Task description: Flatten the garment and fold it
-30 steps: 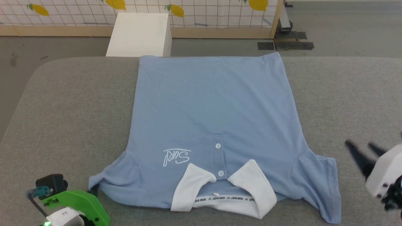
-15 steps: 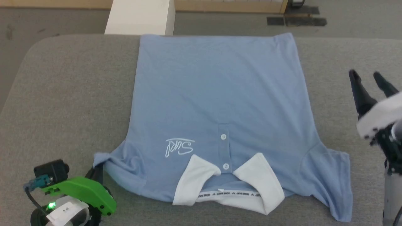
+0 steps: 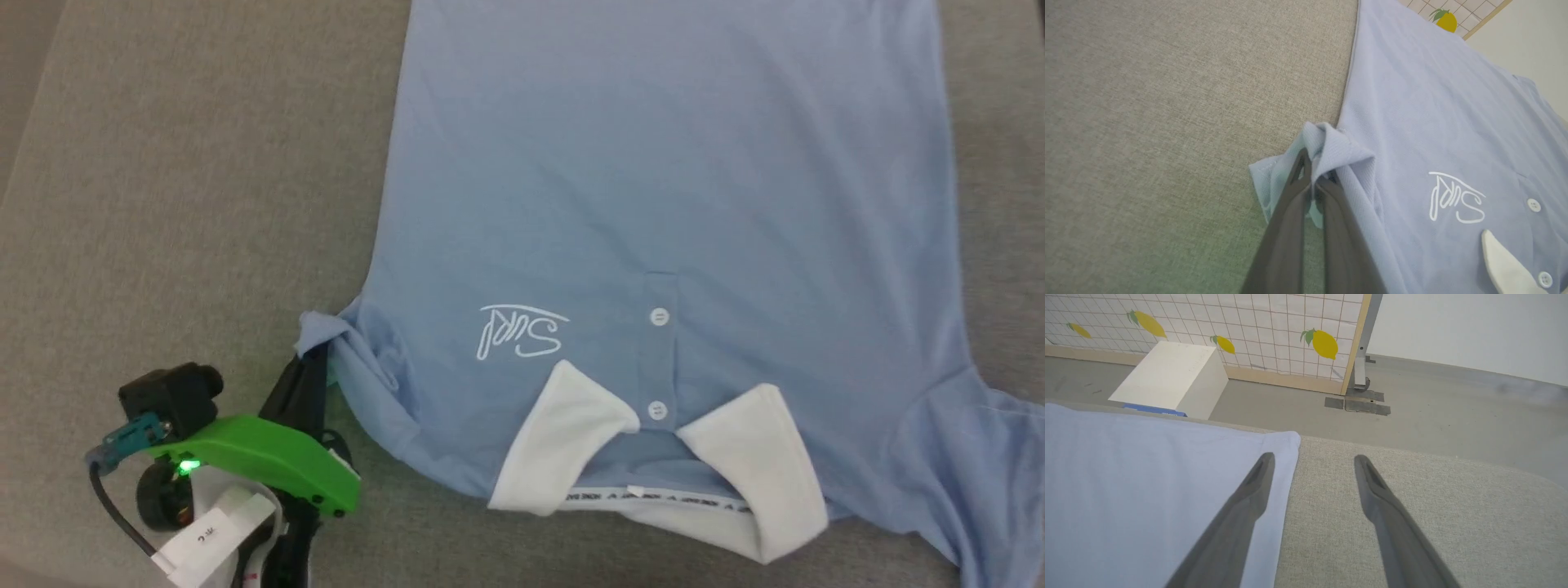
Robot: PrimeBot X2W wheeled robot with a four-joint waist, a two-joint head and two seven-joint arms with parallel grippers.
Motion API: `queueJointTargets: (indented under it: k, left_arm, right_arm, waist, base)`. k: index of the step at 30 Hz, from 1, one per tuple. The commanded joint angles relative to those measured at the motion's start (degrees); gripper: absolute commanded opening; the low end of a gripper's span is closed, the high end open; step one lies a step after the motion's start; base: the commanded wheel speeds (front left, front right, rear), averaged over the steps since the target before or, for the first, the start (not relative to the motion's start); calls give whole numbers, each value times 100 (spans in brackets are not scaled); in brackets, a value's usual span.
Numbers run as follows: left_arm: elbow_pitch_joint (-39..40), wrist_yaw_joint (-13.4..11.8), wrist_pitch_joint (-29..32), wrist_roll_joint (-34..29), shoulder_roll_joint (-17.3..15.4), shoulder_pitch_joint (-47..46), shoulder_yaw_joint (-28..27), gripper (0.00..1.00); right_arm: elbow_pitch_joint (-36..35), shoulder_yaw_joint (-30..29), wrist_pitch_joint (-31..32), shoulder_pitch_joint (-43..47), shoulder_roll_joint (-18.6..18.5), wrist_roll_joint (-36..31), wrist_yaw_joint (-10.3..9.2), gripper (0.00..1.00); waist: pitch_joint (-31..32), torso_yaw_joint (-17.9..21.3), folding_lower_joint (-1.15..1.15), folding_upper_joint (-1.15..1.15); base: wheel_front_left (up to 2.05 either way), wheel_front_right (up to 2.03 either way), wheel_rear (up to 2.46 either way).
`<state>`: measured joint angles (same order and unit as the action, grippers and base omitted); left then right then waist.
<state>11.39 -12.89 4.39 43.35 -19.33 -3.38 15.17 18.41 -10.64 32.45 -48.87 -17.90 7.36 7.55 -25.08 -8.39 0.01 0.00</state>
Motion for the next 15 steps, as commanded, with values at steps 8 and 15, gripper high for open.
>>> queueJointTargets:
  k: [8, 15]
  left_arm:
    - [254, 181, -137, -161, 197, -408, 246, 0]
    - [430, 255, -209, -225, 279, -510, 403, 0]
  right_arm:
    - [181, 131, 1463, -1111, -447, -684, -6, 100]
    - [35, 168, 2529, -1532, -573, -1169, -6, 100]
  waist:
    - [-1468, -1148, -1, 0]
    - [-1845, -1356, -1, 0]
  base:
    - [0, 0, 0]
    - [0, 0, 0]
